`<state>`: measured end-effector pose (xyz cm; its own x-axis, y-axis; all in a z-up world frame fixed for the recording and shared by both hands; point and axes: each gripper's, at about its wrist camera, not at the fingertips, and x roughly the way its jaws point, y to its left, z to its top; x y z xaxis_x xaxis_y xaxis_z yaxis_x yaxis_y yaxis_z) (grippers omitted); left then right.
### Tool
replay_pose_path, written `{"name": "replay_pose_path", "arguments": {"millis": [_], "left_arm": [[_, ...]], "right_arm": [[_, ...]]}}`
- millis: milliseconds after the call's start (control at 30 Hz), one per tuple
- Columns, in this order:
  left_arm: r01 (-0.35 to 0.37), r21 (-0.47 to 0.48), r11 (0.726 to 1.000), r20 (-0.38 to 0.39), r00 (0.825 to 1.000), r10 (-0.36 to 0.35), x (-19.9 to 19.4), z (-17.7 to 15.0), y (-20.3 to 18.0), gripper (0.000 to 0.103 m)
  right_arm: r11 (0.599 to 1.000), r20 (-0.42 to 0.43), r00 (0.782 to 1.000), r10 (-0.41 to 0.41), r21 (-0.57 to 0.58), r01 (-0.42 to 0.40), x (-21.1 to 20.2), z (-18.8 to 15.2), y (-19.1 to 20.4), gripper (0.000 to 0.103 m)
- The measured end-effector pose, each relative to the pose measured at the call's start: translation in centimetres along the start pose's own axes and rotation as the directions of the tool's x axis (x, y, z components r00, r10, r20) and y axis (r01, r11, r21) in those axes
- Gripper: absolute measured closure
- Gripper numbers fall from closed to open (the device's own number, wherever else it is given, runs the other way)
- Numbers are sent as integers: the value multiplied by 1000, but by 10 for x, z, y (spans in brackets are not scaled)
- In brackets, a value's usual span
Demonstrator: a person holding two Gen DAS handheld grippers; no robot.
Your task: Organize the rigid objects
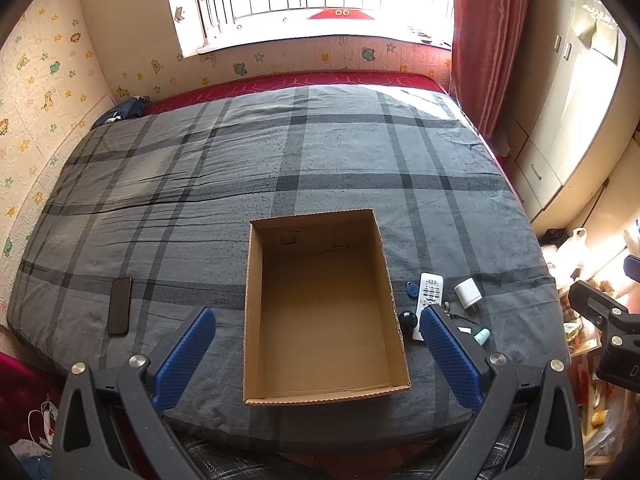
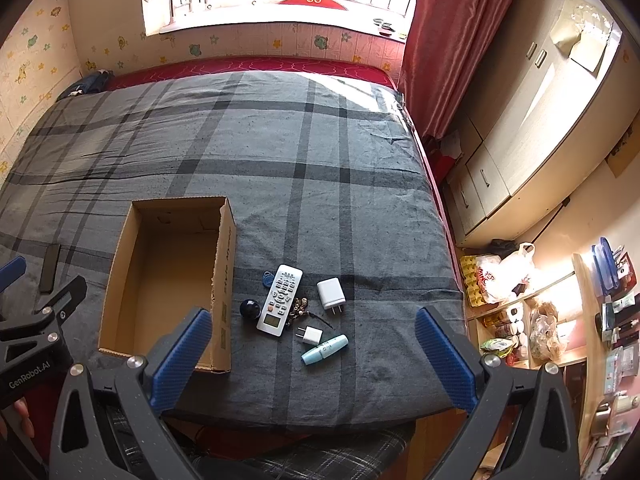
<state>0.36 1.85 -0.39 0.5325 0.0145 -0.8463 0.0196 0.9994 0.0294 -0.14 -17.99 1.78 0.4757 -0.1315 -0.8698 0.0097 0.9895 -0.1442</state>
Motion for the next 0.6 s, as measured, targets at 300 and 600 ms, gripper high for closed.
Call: {"name": "replay_pose_path", "arguments": {"millis": [300,600], "left_arm": [[-2,-9,1000,-3,1000,1,4,1,7,0],[5,-7,1000,-4,1000,-5,8,2,9,0]], "right_arm": [[1000,-3,1000,1,2,-1,2,0,1,0],[1000,-24,1000,-3,7,4,13,4,2,0]]}}
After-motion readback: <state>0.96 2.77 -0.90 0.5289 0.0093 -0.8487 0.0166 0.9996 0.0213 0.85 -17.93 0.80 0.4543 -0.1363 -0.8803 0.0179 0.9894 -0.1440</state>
